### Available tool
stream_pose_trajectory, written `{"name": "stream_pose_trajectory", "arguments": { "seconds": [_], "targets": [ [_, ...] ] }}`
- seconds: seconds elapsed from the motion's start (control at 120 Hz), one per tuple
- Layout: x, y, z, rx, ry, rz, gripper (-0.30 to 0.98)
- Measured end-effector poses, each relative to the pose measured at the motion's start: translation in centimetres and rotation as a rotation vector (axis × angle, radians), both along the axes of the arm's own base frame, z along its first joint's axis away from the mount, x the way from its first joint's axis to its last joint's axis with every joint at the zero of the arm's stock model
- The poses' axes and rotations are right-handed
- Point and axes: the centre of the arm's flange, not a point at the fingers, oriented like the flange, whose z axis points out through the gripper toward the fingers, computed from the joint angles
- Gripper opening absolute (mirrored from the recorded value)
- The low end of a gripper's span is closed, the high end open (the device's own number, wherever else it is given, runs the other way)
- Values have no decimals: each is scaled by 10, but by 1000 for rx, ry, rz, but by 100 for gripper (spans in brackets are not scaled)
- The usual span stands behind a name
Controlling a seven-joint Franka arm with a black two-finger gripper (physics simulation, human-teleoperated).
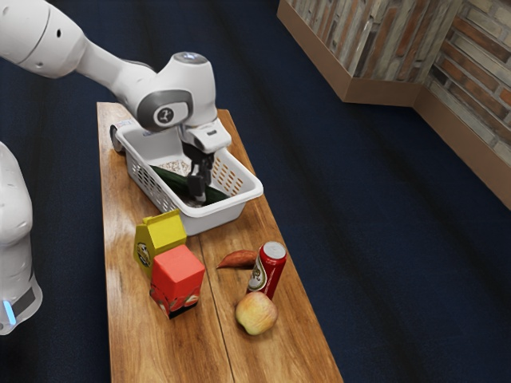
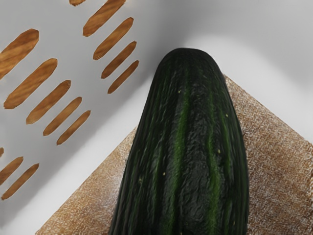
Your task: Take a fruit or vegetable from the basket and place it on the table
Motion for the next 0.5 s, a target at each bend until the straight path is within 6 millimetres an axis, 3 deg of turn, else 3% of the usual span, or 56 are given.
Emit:
{"name": "stream_pose_trajectory", "arguments": {
  "seconds": [0.167, 0.5],
  "targets": [
    [-4, 2, 2, -11, -25, 21, 43],
    [-7, 12, -10, -18, -16, 53, 52]
  ]
}}
